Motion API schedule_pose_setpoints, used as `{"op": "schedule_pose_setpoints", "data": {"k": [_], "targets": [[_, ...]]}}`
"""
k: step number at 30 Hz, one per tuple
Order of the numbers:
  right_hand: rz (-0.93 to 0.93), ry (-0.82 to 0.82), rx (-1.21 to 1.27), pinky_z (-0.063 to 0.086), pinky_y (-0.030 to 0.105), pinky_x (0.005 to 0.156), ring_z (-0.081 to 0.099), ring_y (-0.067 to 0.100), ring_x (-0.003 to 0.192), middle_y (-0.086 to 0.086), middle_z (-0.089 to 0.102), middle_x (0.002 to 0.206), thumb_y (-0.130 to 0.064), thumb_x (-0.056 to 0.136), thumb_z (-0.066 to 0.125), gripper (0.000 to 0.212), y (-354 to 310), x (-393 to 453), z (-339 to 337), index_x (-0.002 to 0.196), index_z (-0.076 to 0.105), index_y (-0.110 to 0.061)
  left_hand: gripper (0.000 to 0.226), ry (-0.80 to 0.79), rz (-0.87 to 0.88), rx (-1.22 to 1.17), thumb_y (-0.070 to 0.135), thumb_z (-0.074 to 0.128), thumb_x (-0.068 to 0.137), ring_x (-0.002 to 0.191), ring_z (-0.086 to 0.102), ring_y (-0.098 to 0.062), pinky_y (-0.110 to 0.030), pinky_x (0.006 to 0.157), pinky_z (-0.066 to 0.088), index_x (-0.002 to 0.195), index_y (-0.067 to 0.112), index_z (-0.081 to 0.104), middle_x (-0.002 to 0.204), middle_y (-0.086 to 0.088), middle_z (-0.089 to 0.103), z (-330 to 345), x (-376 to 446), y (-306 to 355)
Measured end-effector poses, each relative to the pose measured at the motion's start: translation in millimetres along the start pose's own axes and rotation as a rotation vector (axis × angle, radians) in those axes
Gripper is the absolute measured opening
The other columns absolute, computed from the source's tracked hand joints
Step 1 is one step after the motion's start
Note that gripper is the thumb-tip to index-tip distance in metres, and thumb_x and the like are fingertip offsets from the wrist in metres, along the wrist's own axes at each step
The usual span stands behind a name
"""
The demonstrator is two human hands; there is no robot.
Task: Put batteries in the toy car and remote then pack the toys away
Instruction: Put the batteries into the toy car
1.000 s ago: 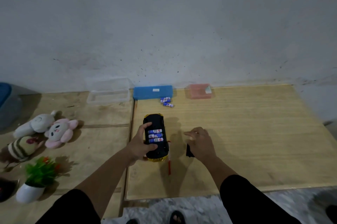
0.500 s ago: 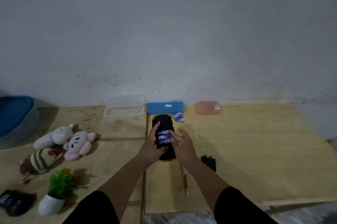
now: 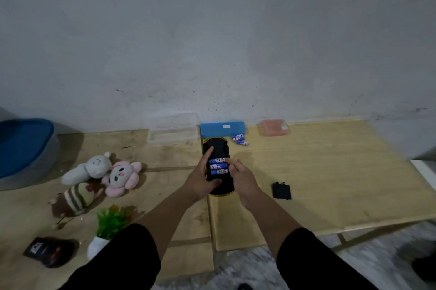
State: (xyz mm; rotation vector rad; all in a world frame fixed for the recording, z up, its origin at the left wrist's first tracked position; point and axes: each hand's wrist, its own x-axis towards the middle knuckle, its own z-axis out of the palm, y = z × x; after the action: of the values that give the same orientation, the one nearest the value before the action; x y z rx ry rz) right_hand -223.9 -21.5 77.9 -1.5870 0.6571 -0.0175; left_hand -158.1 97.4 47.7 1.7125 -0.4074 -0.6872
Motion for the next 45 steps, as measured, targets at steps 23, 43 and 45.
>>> {"op": "schedule_pose_setpoints", "data": {"k": [23, 43, 45], "targets": [[-0.153, 0.250, -0.084, 0.034, 0.025, 0.101, 0.023, 0.018, 0.142, -0.003, 0.028, 0.154, -0.010, 0.095, 0.050, 0.027, 0, -14, 27, 0.115, 0.066, -0.019, 0.096, -0.127, -0.031, 0.049, -0.002, 0.066, 0.083, 0.115, 0.052, -0.012, -0.033, 0.089, 0.052, 0.149, 0.044, 0.012, 0.131, 0.008, 0.047, -33, -12, 9], [-0.316, 0.258, -0.149, 0.042, 0.035, 0.101, 0.052, 0.014, 0.119, -0.001, 0.062, 0.125, -0.019, 0.086, 0.065, 0.002, -19, 8, 9, 0.086, 0.065, -0.021, 0.096, -0.207, -0.081, -0.027, -0.002, 0.067, 0.083, 0.110, 0.057, -0.018, -0.026, 0.069, 0.056, 0.147, 0.046, 0.013, 0.137, -0.003, 0.048, -41, -3, 15], [-0.291, 0.242, 0.052, 0.049, 0.030, 0.092, 0.059, 0.016, 0.110, 0.003, 0.067, 0.115, -0.017, 0.089, 0.061, 0.006, -32, 7, 9, 0.084, 0.062, -0.017, 0.096, -0.196, -0.082, -0.016, -0.001, 0.067, 0.083, 0.112, 0.057, -0.019, -0.030, 0.067, 0.057, 0.147, 0.047, 0.013, 0.137, -0.002, 0.048, -44, -2, 15]]}}
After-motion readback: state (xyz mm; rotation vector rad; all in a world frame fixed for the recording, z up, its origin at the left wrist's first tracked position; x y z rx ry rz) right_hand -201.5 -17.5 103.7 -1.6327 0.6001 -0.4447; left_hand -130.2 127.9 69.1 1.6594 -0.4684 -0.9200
